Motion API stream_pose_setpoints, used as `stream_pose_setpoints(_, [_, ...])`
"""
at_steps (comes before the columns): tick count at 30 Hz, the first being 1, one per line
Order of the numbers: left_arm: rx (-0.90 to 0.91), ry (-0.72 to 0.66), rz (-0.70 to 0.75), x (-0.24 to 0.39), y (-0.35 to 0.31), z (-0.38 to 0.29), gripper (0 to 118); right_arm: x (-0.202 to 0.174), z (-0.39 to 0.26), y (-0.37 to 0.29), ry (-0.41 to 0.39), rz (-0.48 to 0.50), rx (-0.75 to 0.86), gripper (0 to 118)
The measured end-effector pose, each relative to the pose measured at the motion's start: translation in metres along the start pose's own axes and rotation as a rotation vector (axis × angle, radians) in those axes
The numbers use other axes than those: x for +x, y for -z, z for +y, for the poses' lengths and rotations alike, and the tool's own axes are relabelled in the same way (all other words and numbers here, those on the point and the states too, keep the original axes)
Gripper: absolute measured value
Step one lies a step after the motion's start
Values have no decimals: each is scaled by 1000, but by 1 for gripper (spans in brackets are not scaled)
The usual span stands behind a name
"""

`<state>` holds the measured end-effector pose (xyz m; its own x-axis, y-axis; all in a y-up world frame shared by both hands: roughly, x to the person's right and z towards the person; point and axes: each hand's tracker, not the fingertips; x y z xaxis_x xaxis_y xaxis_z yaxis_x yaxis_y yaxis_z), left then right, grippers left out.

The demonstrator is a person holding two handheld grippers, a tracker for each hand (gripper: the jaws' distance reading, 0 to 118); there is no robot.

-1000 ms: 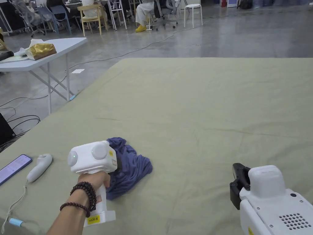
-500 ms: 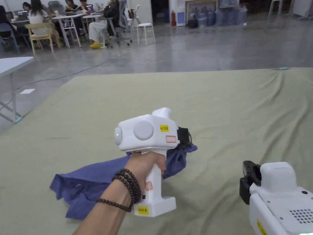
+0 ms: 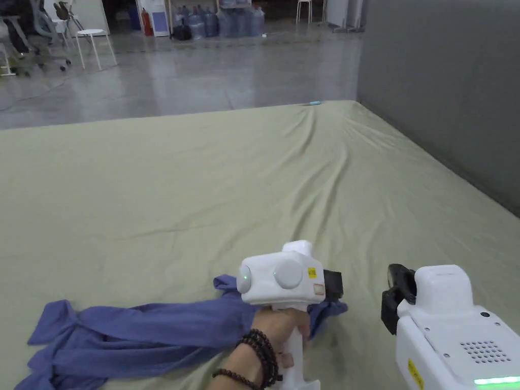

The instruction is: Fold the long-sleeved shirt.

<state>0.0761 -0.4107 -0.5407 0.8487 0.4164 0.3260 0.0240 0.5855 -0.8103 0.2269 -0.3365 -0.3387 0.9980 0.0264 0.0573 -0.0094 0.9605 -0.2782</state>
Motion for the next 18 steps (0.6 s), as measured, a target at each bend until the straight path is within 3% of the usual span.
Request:
stream_pose_setpoints(1, [44, 26, 15, -3, -16, 2, 102, -3, -1, 1, -1, 5, -2, 0])
stream_pose_setpoints(2, [85, 39, 20, -6, -34, 3, 109, -6, 0, 2, -2, 14, -2, 0])
stream_pose_setpoints(5, [263, 31, 46, -24, -105, -6, 107, -19, 3, 3, 10, 49, 1, 0])
stream_pose_setpoints(10, [564, 89, 376, -55, -215, -84, 105, -45, 5, -4, 1, 105, 33, 0])
stream_pose_setpoints(11, [603, 100, 427, -60, -225, -99, 95, -49, 4, -6, -3, 107, 33, 0])
stream_pose_setpoints(12, [626, 105, 463, -64, -240, -117, 73, -54, 3, -8, -6, 110, 32, 0])
stream_pose_setpoints(14, [669, 116, 512, -68, -265, -146, 6, -61, 0, -11, -1, 118, 36, 0])
stream_pose_setpoints(15, [678, 109, 560, -69, -273, -157, 0, -64, -3, -14, 2, 117, 41, 0])
stream_pose_setpoints(18, [668, 91, 647, -76, -292, -184, 0, -71, -5, -20, -7, 135, 36, 0])
